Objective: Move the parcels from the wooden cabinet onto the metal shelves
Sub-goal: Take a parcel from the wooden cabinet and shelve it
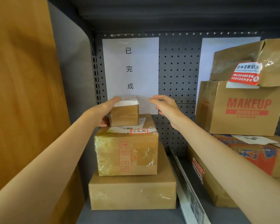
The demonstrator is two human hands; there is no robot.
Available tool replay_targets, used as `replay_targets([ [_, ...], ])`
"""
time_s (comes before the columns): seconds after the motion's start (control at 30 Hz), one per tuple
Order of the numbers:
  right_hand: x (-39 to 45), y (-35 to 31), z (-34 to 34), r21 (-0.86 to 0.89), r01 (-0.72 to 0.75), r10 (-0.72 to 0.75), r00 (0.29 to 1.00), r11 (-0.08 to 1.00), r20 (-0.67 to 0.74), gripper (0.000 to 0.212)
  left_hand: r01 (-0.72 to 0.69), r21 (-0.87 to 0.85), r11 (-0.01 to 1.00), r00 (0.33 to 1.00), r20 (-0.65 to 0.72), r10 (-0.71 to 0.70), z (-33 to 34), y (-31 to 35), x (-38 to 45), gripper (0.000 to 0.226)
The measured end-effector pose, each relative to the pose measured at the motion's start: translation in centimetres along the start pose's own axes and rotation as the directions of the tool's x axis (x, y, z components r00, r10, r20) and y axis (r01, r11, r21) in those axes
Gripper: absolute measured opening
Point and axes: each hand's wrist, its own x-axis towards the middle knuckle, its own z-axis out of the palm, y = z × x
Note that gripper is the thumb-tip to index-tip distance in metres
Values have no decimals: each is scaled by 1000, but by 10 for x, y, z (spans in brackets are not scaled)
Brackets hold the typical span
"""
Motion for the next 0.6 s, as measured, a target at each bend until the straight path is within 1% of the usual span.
replay_targets([
  [0.07,0,-1,0,-4,3,-3,1000,1000,-2,43,-14,10,1000,1000,8,14,1,-1,-1,90],
  [0.13,-1,-2,-1,-14,2,-2,1000,1000,-8,44,-59,40,997,998,-12,60,2,-1,-2,84],
  [0.2,-4,-3,-2,-16,-2,1,1000,1000,-12,46,-125,78,989,990,-59,130,1,-2,-3,82],
  [0.27,-8,-4,-3,-16,-1,1,1000,1000,-23,47,-227,148,963,963,-115,245,-1,-4,-3,80],
  [0.33,-13,-4,-3,-64,32,-35,998,997,-44,48,-343,262,902,907,-159,391,-5,-7,-5,74],
  [0.43,-21,-7,-3,-265,130,-161,982,956,-98,47,-477,434,764,787,-176,591,-10,-9,-15,65],
  [0.5,-28,-10,-4,-417,209,-272,958,885,-96,48,-521,549,654,705,-155,692,-14,-10,-22,59],
  [0.6,-42,-17,-4,-630,281,-394,918,724,-43,50,-534,706,466,574,-102,813,-20,-13,-34,52],
])
